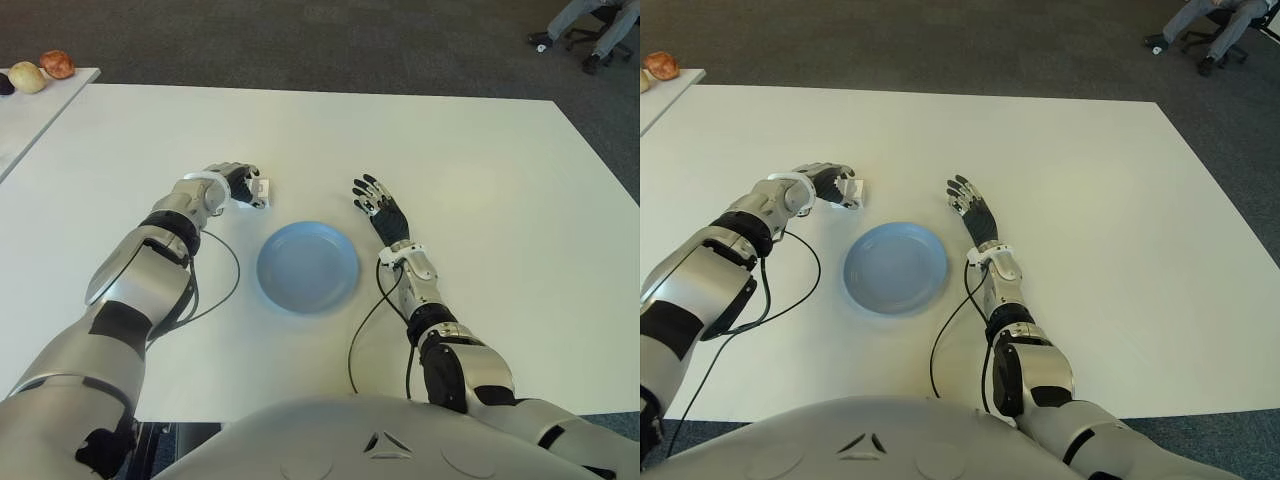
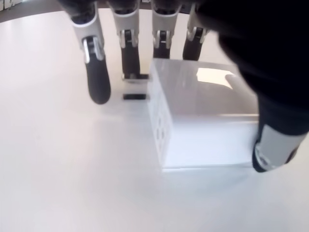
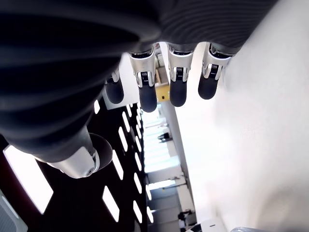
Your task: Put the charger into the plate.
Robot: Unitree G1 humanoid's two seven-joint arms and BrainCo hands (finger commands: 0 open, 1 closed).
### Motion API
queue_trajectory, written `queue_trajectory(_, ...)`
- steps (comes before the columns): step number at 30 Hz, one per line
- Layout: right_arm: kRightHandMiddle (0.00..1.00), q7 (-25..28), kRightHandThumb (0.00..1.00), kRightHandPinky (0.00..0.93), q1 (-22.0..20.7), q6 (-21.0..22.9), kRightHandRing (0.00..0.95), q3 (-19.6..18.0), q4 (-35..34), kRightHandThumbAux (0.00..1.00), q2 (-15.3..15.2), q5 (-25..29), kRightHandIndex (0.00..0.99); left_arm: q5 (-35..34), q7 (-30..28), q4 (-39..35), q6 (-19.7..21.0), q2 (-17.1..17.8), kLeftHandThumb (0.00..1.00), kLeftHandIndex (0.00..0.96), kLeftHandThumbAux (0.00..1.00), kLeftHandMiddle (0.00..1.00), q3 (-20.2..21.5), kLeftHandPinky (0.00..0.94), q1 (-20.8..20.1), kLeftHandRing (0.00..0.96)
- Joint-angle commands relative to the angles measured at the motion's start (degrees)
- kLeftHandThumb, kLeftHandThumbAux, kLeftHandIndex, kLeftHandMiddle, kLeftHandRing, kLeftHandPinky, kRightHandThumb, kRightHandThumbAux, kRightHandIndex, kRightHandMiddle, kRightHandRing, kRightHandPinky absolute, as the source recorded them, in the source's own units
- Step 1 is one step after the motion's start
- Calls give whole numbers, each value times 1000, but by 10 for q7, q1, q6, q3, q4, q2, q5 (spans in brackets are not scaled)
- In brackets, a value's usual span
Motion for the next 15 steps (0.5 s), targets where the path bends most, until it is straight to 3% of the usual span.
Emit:
queue_trajectory(1,141,-1,0,8,57,44,87,1,34,652,1,4,85,22,-30,12,-8,-1,614,188,606,349,-25,442,23,408)
queue_trajectory(4,134,3,0,8,56,45,81,2,35,662,-1,5,78,38,-18,11,-16,4,642,220,607,403,-42,464,22,447)
queue_trajectory(7,126,7,0,16,56,47,75,2,35,673,-2,6,70,59,0,9,-28,10,790,378,648,460,-62,519,21,546)
queue_trajectory(15,126,8,0,12,56,48,74,2,35,676,-3,7,74,107,69,11,-61,33,836,386,666,540,-106,580,25,644)
